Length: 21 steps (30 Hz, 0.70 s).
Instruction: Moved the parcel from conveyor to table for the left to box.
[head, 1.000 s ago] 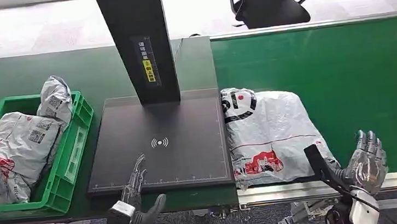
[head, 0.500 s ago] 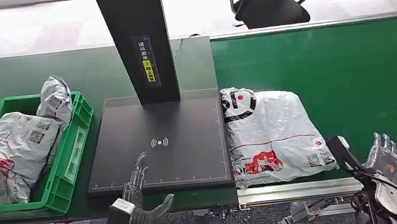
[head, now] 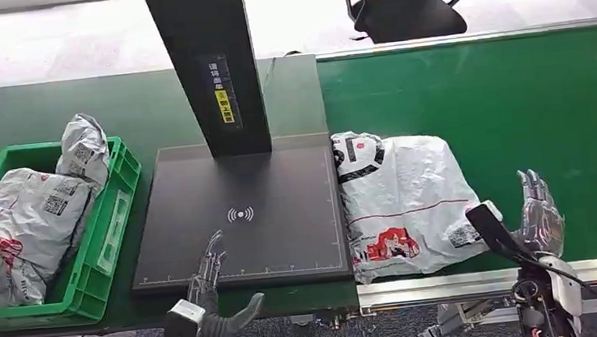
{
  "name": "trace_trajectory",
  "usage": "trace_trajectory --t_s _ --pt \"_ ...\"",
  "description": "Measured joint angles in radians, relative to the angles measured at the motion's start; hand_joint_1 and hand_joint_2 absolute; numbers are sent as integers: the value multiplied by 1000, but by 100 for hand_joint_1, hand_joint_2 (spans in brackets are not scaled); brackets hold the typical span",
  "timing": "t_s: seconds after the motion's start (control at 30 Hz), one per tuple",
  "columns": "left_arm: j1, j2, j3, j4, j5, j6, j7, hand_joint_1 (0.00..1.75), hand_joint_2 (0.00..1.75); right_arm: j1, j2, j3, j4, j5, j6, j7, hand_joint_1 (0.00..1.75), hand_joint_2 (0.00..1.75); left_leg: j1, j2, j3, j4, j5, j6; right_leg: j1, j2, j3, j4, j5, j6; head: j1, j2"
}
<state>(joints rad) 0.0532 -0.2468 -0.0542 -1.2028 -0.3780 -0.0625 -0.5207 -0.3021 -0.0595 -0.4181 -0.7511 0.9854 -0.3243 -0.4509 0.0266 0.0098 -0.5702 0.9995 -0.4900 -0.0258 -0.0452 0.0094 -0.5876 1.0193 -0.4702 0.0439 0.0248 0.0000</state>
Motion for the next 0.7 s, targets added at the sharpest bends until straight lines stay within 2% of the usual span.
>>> trace_trajectory --t_s 0.17,0.3,0.4,0.67,0.7 --pt "-2 0 0 8 1 0 0 0 175 0 7 2 -3 -2 1 -4 0 175 0 0 0 0 0 0 0 0 0 0 0 0 0 0" --pt "-7 1 0 16 1 0 -1 0 175 -1 9 20 -2 -11 45 -45 0 175 0 0 0 0 0 0 0 0 0 0 0 0 0 0" --pt "-18 2 0 29 1 1 -7 0 175 -19 12 48 32 -19 139 -46 0 175 0 1 0 0 0 0 0 0 0 0 0 0 0 0" --pt "-49 7 0 80 3 1 -15 0 175 -35 11 143 150 12 333 41 0 175 0 0 1 0 0 0 0 0 0 0 0 0 0 0" --pt "-53 8 0 85 4 0 -15 0 175 -36 9 153 156 13 350 47 14 175 0 0 1 0 0 0 0 0 0 0 0 0 0 0"
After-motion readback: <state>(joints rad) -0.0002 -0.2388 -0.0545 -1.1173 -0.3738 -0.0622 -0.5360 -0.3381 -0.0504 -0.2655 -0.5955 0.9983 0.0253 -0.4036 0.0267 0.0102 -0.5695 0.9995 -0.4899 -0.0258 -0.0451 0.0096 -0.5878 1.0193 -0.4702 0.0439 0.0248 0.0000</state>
